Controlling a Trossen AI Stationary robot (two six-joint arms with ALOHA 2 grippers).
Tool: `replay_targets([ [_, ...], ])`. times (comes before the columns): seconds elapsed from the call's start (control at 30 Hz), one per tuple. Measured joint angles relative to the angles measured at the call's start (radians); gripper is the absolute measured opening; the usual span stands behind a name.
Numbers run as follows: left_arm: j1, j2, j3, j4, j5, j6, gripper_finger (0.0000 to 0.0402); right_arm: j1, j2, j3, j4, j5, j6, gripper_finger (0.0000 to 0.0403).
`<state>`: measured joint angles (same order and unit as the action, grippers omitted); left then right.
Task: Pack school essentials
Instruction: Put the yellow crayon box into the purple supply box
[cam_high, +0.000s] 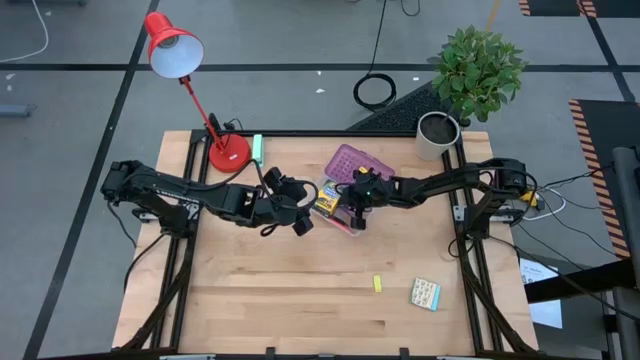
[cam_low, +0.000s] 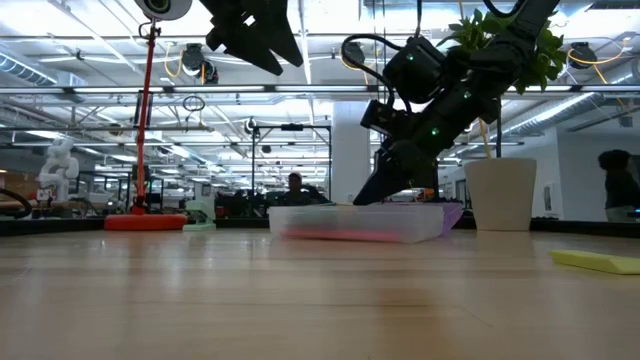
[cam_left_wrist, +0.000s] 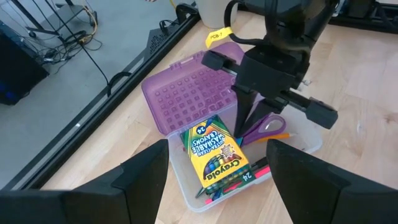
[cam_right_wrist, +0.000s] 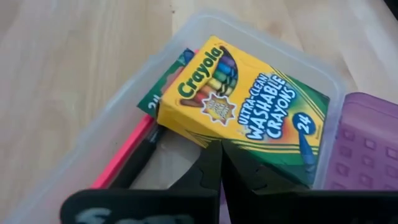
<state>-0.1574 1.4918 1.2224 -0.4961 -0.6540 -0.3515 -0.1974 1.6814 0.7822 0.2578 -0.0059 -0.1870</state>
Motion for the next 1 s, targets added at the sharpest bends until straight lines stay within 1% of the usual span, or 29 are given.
replay_targets([
  [0.27, 0.001, 0.000, 0.000, 0.001, 0.000, 0.003, 0.0273, 0.000, 0.006, 0.000, 0.013, 0.004, -0.009, 0.0000],
  [0.4, 0.001, 0.000, 0.000, 0.019, 0.000, 0.008, 0.0273, 0.000, 0.006, 0.000, 0.032, 0.034, -0.017, 0.0000],
  [0.6, 0.001, 0.000, 0.000, 0.033, 0.000, 0.013, 0.0273, -0.005, 0.006, 0.000, 0.032, 0.028, -0.020, 0.0000],
  [0.63, 0.001, 0.000, 0.000, 0.033, 0.000, 0.013, 0.0273, -0.004, 0.005, 0.000, 0.024, 0.022, -0.020, 0.0000],
  [0.73, 0.001, 0.000, 0.000, 0.031, 0.000, 0.010, 0.0273, -0.004, 0.001, 0.000, -0.005, -0.039, -0.020, 0.0000],
  [0.8, 0.001, 0.000, 0.000, 0.029, 0.001, 0.011, 0.0273, -0.004, 0.001, 0.000, -0.017, -0.048, -0.019, 0.0000],
  [0.93, 0.001, 0.000, 0.000, 0.029, 0.001, 0.012, 0.0273, -0.004, 0.007, 0.000, -0.008, -0.038, -0.017, 0.0000],
  [1.0, 0.001, 0.000, 0.000, 0.030, 0.001, 0.017, 0.0273, -0.004, 0.015, 0.000, 0.003, 0.011, -0.017, 0.0000],
])
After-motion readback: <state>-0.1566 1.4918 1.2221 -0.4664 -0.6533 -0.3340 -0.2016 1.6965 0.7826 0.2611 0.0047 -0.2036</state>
